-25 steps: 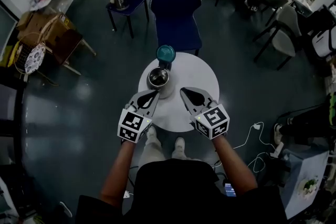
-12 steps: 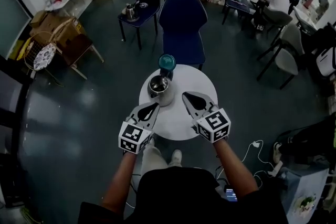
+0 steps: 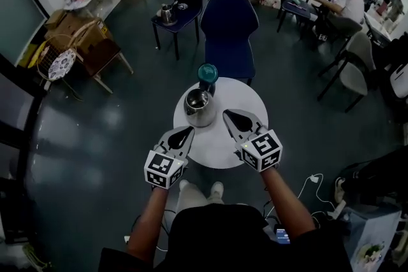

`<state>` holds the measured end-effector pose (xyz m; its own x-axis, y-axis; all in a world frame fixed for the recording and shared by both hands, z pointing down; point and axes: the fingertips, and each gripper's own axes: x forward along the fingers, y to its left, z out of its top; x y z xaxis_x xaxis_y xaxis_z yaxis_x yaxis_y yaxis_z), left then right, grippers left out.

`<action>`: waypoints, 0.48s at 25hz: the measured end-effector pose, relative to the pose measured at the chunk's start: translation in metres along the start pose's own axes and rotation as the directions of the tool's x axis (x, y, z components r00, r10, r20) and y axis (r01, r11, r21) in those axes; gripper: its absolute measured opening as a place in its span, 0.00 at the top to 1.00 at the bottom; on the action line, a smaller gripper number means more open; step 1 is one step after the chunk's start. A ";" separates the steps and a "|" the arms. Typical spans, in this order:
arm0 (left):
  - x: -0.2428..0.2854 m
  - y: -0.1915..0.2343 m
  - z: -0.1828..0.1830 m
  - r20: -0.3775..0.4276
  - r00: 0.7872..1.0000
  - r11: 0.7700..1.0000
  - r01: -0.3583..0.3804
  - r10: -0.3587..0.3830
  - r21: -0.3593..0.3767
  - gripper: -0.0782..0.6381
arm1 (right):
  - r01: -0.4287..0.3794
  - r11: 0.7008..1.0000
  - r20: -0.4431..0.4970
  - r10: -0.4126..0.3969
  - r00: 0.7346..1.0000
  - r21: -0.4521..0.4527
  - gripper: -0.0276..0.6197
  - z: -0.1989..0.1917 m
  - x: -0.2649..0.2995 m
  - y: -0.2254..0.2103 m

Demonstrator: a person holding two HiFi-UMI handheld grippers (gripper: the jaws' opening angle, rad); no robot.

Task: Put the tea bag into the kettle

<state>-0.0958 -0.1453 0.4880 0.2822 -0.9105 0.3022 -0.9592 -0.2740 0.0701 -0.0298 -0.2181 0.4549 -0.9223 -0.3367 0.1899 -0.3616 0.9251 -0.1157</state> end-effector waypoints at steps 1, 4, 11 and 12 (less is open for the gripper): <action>-0.001 -0.001 0.002 0.004 1.000 1.000 -0.004 0.004 -0.003 0.87 | -0.003 1.000 -0.001 0.003 1.000 0.005 0.93 0.000 -0.001 0.000; -0.005 0.002 0.009 0.017 1.000 1.000 -0.018 0.018 -0.011 0.87 | -0.008 1.000 0.000 0.008 1.000 0.026 0.93 -0.001 0.000 0.000; -0.026 0.004 0.008 0.007 1.000 0.999 -0.030 0.030 -0.018 0.87 | -0.010 0.999 0.015 0.009 1.000 0.042 0.93 0.004 0.000 0.017; -0.028 0.003 0.008 0.005 1.000 1.000 -0.028 0.028 -0.013 0.87 | -0.007 0.999 0.019 0.006 1.000 0.042 0.93 0.004 -0.002 0.018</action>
<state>-0.1062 -0.1232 0.4723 0.2551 -0.9195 0.2989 -0.9669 -0.2442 0.0739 -0.0355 -0.2012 0.4483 -0.9268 -0.3344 0.1710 -0.3608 0.9193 -0.1575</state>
